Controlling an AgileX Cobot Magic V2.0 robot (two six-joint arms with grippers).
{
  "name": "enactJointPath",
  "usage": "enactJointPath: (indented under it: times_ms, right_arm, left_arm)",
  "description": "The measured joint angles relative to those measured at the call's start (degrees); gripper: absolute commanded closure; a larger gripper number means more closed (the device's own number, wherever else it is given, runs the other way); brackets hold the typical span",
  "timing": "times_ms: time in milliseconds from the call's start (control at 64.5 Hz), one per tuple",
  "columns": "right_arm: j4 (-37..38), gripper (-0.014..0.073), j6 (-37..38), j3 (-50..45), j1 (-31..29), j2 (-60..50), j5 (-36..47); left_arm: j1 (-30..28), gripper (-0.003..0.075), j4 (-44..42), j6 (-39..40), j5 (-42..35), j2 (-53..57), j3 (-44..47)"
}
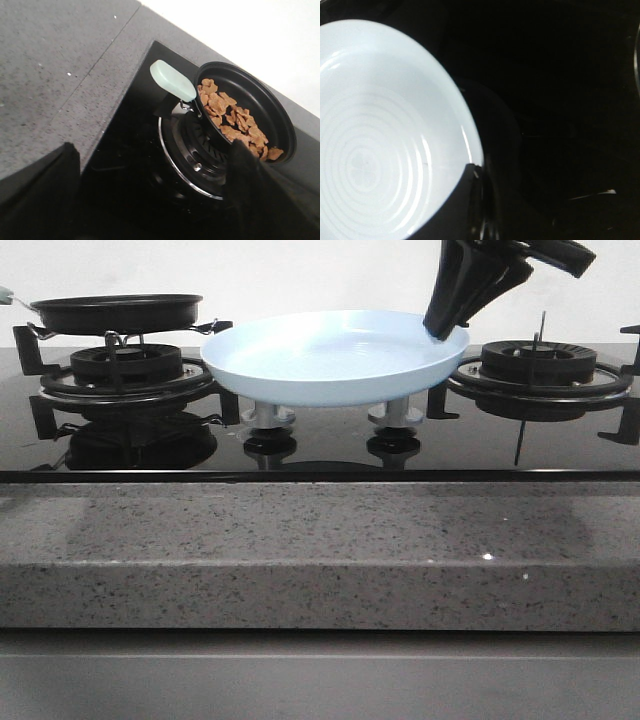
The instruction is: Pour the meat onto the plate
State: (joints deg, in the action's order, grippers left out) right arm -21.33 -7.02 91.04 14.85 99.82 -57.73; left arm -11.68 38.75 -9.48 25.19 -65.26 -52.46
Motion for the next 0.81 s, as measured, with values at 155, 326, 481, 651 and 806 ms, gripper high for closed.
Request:
enactJointPath:
  times_ms: [155, 326, 481, 651, 806]
  right_arm:
    - [0.0, 0.0656, 0.0, 0.0, 0.0, 0.0, 0.0]
    - [0.0, 0.0656, 0.0, 0.0, 0.0, 0.0, 0.0]
    - [0.0, 0.0656, 0.0, 0.0, 0.0, 0.0, 0.0]
    - [0.0, 0.0656, 0.0, 0.0, 0.0, 0.0, 0.0]
    - [0.0, 0.0656, 0.0, 0.0, 0.0, 0.0, 0.0]
  left_arm:
    - [-2.0, 0.0226, 13.9, -9.2, 6.3, -8.0, -5.9]
    - [-4.9, 0.0285, 25.8, -15.3, 10.4, -15.7, -9.8]
    - [-5.8, 0.0293, 34.7, -19.2, 13.6, -22.0, -12.8]
    - [-5.8, 0.0293, 38.3, -20.0, 14.7, -27.1, -14.8]
    - [-5.8, 0.0293, 40.3, -20.8, 14.7, -30.2, -15.9]
